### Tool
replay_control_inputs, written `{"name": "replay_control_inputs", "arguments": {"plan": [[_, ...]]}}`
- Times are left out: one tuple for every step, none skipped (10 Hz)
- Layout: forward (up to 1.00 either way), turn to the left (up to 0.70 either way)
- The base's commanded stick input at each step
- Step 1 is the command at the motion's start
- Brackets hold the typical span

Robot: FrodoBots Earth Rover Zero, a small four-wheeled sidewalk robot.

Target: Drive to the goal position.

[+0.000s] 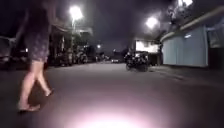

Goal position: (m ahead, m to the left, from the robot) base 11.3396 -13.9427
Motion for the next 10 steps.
{"name": "replay_control_inputs", "arguments": {"plan": [[1.00,0.00],[1.00,0.00],[1.00,0.00],[1.00,0.00],[1.00,0.00],[1.00,0.00],[1.00,0.00],[1.00,0.00],[1.00,0.00],[1.00,0.00]]}}
